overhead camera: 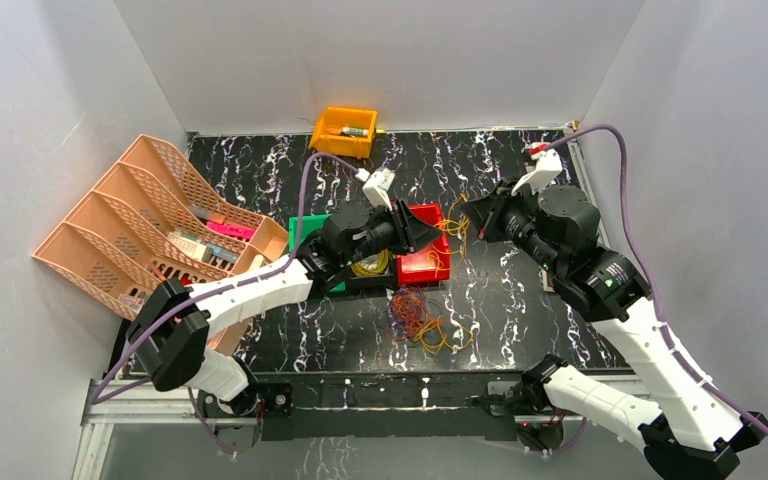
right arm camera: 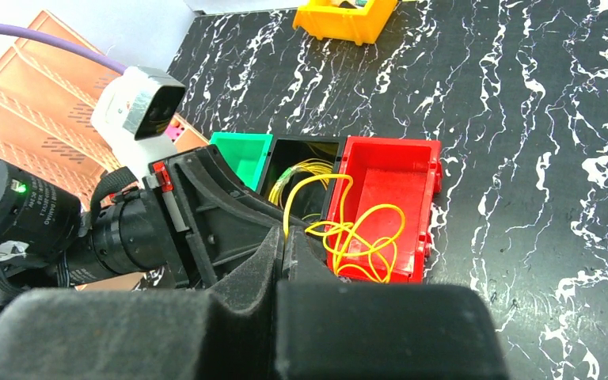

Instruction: Untangle the cables

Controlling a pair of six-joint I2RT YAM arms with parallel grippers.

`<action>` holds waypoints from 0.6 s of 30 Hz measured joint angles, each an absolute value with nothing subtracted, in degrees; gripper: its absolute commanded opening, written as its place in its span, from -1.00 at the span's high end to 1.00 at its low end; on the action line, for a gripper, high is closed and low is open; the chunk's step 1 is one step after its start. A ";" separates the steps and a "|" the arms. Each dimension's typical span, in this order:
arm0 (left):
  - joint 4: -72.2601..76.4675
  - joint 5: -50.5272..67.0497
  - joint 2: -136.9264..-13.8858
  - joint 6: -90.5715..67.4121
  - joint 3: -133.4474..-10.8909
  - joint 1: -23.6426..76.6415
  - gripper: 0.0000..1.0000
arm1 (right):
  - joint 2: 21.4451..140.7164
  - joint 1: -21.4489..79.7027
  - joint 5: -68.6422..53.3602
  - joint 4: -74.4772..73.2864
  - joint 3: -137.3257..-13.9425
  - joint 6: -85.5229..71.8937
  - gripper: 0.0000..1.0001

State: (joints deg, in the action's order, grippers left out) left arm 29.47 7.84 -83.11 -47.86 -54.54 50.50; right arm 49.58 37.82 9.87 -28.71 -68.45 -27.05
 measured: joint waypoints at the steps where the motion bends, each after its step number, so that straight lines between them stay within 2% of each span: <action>1: 29.10 8.03 -83.35 -47.66 -54.72 50.50 0.85 | 49.58 37.82 9.89 -28.58 -68.45 -27.07 1.00; 3: 28.45 8.56 -83.64 -47.62 -54.96 50.50 1.00 | 49.52 37.82 9.93 -28.53 -68.45 -27.07 1.00; 11: 23.97 7.60 -83.53 -45.08 -55.57 50.50 1.00 | 47.90 37.82 12.64 -28.60 -68.45 -26.83 1.00; 18: 15.42 1.63 -80.44 -41.93 -56.51 50.70 1.00 | 43.05 37.85 18.00 -29.06 -66.96 -26.81 1.00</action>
